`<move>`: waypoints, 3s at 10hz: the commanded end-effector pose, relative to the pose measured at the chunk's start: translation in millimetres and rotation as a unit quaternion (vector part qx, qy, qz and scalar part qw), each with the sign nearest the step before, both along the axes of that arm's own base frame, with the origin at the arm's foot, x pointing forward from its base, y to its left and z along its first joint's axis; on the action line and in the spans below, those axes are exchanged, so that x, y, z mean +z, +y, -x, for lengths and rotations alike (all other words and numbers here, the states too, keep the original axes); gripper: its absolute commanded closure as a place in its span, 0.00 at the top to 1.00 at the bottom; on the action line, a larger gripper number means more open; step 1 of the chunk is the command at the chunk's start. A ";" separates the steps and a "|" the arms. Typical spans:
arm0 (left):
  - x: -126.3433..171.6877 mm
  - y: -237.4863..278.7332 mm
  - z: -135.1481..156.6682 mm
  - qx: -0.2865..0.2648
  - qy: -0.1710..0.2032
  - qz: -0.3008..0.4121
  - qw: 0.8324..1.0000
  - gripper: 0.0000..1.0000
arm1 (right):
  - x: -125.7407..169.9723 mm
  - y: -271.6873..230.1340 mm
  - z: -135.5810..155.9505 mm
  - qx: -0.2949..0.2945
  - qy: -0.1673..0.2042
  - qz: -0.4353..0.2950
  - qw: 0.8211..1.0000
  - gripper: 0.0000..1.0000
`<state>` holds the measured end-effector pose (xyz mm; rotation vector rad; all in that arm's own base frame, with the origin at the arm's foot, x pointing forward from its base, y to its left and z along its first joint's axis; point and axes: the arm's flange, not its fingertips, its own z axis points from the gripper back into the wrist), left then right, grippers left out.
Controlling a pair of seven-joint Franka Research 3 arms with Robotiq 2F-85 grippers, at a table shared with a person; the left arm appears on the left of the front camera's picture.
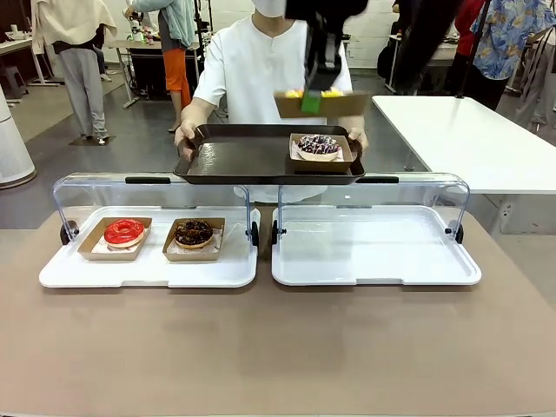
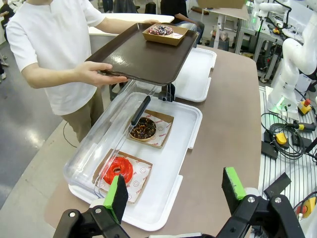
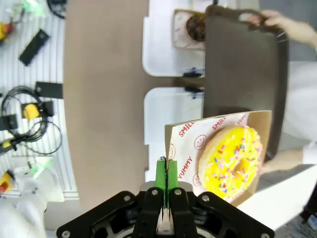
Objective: Provide the desired donut to the person.
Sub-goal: Place the picked Paper togo box onto the Handle tray extended by the person.
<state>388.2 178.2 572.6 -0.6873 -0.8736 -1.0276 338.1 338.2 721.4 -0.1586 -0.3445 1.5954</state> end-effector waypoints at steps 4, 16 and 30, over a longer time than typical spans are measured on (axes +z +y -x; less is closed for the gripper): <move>1.6 -0.2 1.3 -0.002 -0.001 0.001 1.000 1.00 | -23.3 88.0 -110.6 0.015 0.015 -0.052 0.998 0.01; 1.6 -0.2 1.3 -0.002 -0.001 0.001 1.000 1.00 | -132.3 88.4 -189.5 -0.031 0.052 -0.031 0.998 0.01; 1.6 -0.2 1.3 -0.002 -0.001 0.001 1.000 1.00 | -153.1 92.5 -214.3 -0.036 0.096 -0.013 0.995 1.00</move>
